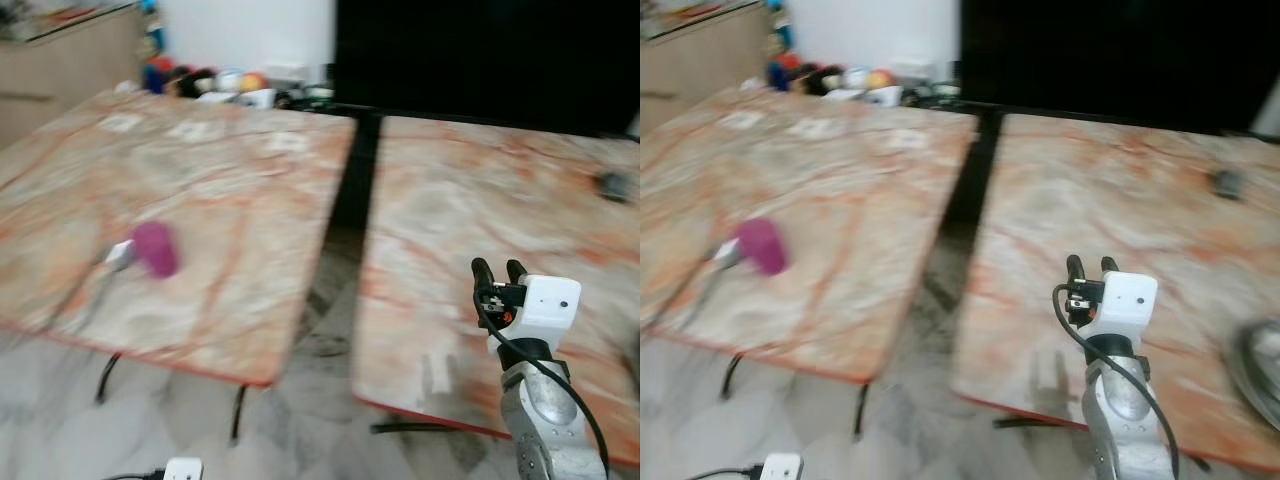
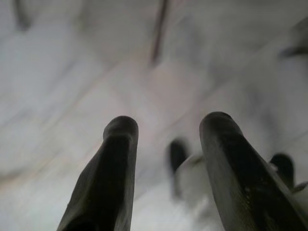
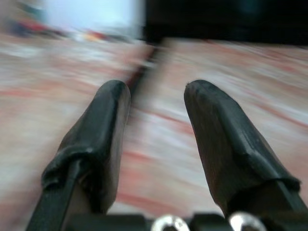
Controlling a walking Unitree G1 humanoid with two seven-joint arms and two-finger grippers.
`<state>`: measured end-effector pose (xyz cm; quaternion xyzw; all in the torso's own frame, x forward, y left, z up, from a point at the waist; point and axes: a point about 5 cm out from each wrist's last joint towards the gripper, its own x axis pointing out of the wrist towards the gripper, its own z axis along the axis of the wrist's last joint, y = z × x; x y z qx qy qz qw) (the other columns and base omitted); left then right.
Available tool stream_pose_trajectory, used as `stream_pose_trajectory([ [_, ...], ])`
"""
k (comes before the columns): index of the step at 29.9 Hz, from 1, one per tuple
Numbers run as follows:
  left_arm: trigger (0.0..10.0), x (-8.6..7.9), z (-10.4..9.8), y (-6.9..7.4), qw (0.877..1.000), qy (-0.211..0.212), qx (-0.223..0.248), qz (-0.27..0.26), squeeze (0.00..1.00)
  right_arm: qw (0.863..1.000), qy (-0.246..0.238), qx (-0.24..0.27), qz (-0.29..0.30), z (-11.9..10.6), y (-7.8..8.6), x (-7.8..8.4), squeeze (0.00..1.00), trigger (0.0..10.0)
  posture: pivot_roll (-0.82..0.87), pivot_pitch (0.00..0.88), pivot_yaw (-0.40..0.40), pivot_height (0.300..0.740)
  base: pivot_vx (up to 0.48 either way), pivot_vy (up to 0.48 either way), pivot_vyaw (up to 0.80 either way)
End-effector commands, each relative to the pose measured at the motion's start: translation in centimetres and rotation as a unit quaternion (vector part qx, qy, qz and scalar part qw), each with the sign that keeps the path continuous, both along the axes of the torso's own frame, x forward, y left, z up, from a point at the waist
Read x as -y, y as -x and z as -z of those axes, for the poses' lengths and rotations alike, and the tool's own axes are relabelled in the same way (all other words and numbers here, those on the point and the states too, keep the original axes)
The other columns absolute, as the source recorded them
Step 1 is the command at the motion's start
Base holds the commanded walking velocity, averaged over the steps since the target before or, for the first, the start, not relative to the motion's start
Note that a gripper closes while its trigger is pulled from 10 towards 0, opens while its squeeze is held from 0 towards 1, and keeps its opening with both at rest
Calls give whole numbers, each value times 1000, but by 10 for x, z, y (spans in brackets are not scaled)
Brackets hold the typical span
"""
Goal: Setting the table
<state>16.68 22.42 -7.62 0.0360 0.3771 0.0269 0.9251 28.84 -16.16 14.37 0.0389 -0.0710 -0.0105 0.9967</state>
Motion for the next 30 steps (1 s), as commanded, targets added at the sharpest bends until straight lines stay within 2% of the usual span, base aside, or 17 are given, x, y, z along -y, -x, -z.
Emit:
stream_pose_trajectory([
  [1,10000,4,6,9,1000,8,-19,-2,0,1000,4,-1,18,1,2,12,0,10000,-39,75,-20,740,0,480,0],
  [30,10000,4,7,12,1000,12,-24,-11,0,999,-30,7,32,-4,-4,7,0,10000,-33,117,-28,740,0,480,0],
])
